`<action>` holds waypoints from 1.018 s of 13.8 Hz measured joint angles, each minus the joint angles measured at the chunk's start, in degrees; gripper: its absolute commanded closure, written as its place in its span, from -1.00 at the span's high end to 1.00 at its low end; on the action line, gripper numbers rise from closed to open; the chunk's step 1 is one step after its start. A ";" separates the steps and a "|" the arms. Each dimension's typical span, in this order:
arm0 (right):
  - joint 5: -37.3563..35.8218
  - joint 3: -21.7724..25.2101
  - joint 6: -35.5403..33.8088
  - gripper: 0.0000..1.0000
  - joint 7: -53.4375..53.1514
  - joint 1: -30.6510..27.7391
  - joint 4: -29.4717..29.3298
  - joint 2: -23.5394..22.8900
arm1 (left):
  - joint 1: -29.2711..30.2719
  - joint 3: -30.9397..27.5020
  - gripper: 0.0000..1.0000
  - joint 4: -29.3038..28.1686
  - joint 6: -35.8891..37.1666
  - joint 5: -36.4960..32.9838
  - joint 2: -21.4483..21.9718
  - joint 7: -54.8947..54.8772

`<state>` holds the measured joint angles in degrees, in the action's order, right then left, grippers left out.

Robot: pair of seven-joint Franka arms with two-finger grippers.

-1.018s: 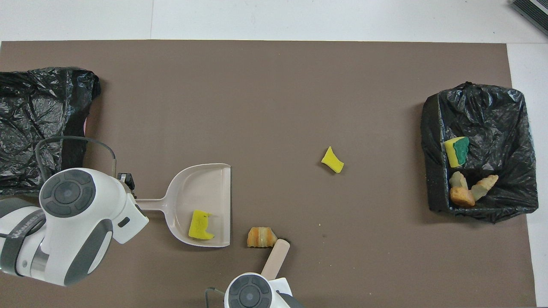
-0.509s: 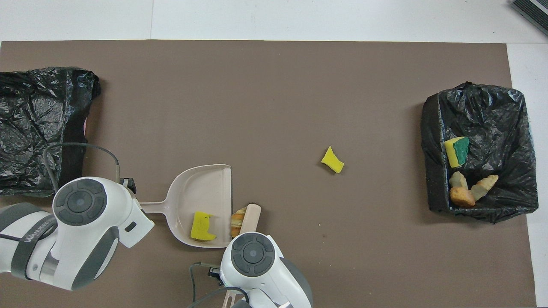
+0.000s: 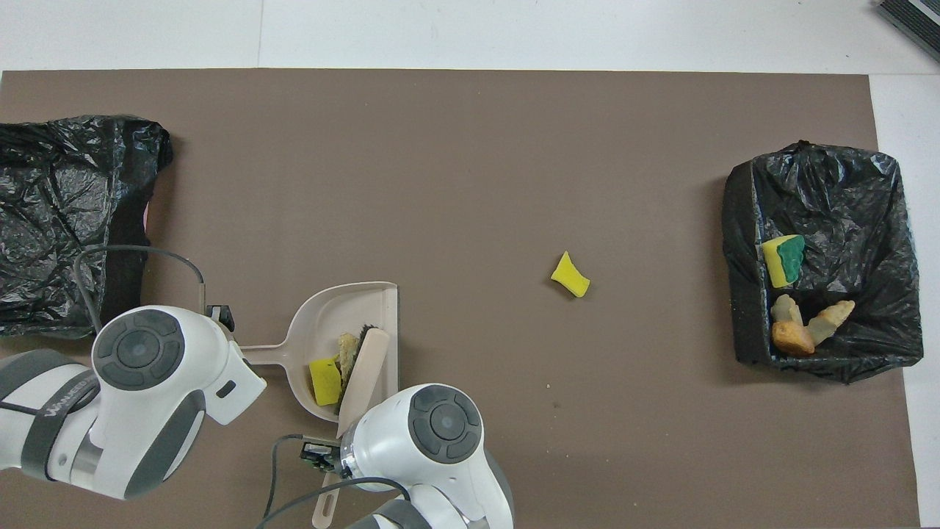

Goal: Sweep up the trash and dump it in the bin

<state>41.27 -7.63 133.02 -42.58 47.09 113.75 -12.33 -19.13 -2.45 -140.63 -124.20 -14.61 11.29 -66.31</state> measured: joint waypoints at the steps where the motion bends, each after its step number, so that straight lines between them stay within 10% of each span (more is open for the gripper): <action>1: 0.02 0.09 -1.01 -1.00 0.04 -0.25 -0.61 0.09 | -0.02 0.16 -1.00 -0.15 -0.25 0.00 -0.21 1.18; 14: -32.32 1.19 -40.67 -1.00 11.62 -19.52 -7.03 7.10 | -5.44 0.75 -1.00 8.32 -5.44 0.00 -8.66 10.70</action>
<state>8.95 -6.44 92.35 -30.96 27.57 106.71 -5.23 -24.57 -1.70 -132.31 -129.64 -14.61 2.63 -55.61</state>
